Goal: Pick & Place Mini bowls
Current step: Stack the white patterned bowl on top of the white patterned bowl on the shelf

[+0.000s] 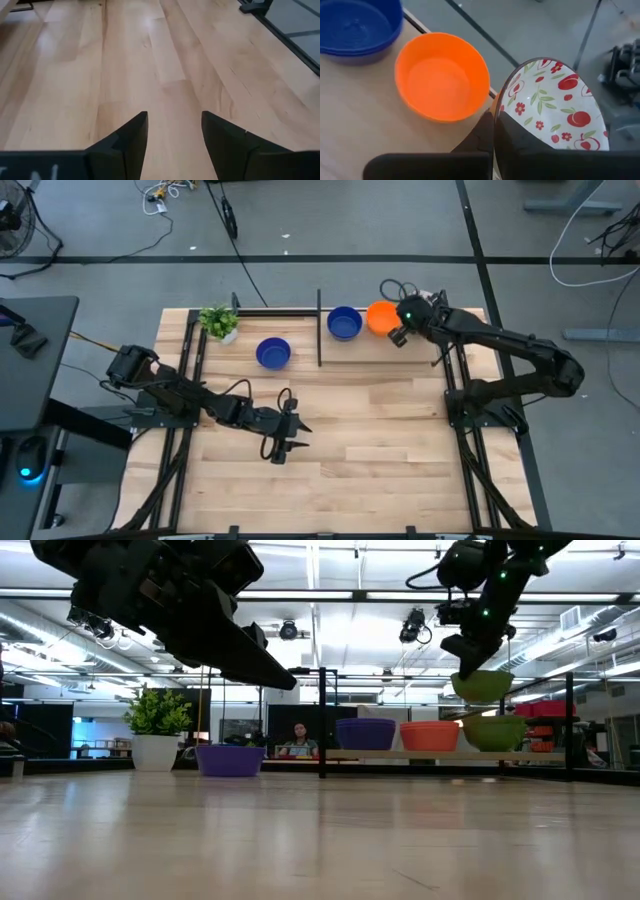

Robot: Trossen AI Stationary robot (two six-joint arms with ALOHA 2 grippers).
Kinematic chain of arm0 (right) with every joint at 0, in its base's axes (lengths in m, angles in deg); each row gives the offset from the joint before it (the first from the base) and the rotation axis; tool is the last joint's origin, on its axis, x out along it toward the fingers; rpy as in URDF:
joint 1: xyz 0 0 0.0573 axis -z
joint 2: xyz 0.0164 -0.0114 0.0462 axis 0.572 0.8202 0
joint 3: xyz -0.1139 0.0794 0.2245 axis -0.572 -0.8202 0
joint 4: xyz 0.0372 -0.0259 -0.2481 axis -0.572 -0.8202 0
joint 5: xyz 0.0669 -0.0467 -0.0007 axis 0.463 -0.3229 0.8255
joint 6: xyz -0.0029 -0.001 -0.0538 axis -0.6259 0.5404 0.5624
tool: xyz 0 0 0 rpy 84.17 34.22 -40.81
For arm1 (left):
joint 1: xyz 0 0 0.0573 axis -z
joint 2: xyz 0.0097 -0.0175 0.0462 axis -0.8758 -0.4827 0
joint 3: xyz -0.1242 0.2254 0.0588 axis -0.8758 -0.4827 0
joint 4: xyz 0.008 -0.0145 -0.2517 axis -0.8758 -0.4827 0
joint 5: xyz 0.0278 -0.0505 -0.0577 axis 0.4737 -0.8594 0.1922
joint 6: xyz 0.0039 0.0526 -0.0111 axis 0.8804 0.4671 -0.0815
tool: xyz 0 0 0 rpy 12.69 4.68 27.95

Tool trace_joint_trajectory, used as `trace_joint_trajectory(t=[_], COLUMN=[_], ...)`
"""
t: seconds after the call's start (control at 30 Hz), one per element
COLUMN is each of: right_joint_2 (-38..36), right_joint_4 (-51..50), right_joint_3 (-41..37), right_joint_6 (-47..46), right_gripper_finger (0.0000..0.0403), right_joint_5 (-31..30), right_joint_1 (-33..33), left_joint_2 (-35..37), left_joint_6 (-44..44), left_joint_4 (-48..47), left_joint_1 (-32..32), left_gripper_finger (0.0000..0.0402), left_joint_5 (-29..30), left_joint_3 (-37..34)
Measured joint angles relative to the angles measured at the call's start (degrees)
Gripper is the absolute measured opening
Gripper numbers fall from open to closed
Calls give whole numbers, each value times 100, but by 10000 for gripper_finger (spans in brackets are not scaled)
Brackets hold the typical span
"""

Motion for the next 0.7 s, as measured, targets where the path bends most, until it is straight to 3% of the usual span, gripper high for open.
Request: trace_joint_trajectory(t=[0.13,0.7], right_joint_2=[31,31], right_joint_4=[42,638], right_joint_3=[-29,-776], right_joint_6=[4,147], right_gripper_finger=[5,5], right_joint_5=[420,534], right_joint_1=[311,727], left_joint_2=[0,0], left_joint_6=[0,17], left_joint_4=[2,9], left_joint_1=[87,151], left_gripper_finger=[190,190], left_joint_5=[-1,17], left_joint_3=[0,0])
